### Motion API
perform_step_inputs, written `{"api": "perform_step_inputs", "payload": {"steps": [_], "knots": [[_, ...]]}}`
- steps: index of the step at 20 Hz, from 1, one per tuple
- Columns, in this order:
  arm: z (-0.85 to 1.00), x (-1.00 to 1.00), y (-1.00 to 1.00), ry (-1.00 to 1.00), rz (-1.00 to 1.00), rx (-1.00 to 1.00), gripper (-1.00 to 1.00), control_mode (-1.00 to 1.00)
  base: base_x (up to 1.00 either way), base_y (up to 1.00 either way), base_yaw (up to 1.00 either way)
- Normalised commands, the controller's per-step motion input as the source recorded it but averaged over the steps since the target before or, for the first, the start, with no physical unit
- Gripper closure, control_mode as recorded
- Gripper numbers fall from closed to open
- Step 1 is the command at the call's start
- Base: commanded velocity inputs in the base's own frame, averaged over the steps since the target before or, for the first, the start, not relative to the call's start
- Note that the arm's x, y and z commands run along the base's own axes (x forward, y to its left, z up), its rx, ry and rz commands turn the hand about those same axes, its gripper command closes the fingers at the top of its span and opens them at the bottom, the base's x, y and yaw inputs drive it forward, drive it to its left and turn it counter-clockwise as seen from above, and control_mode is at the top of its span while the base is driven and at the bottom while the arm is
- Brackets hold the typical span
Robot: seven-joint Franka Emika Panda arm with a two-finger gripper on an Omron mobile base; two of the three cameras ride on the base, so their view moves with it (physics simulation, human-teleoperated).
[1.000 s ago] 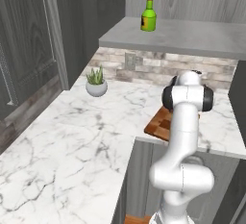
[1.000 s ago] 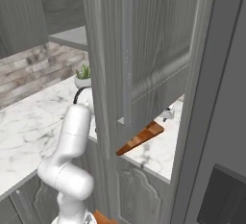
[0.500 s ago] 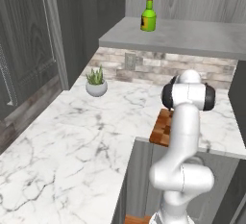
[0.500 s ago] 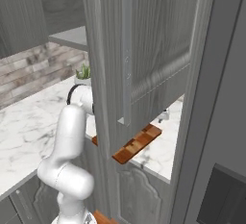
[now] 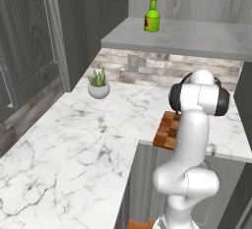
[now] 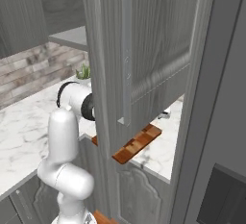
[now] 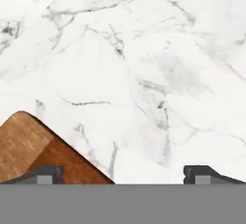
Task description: Move the cutting board and knife to the sink. Then move spray from the cabinet to the counter.
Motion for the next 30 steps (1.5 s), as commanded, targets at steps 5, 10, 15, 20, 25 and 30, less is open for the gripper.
{"api": "perform_step_inputs", "payload": {"steps": [5, 10, 15, 20, 25, 30], "knots": [[0.07, -1.00, 0.47, -0.03, 0.00, 0.00, -1.00, -1.00, 0.00, 0.00, 0.00], [0.47, -0.94, 0.79, 0.00, -0.01, 0.00, -1.00, -1.00, 0.00, 0.00, 0.00], [0.66, -0.77, 0.87, 0.03, -0.05, -0.01, -1.00, -1.00, 0.00, 0.00, 0.00], [0.90, -0.61, 0.76, 0.09, -0.10, -0.04, -1.00, -1.00, 0.00, 0.00, 0.00], [0.82, -0.57, 0.57, 0.08, -0.12, -0.10, -1.00, -1.00, 0.00, 0.00, 0.00], [0.08, -0.71, 0.26, 0.06, -0.13, -0.22, -1.00, -1.00, 0.00, 0.00, 0.00]]}}
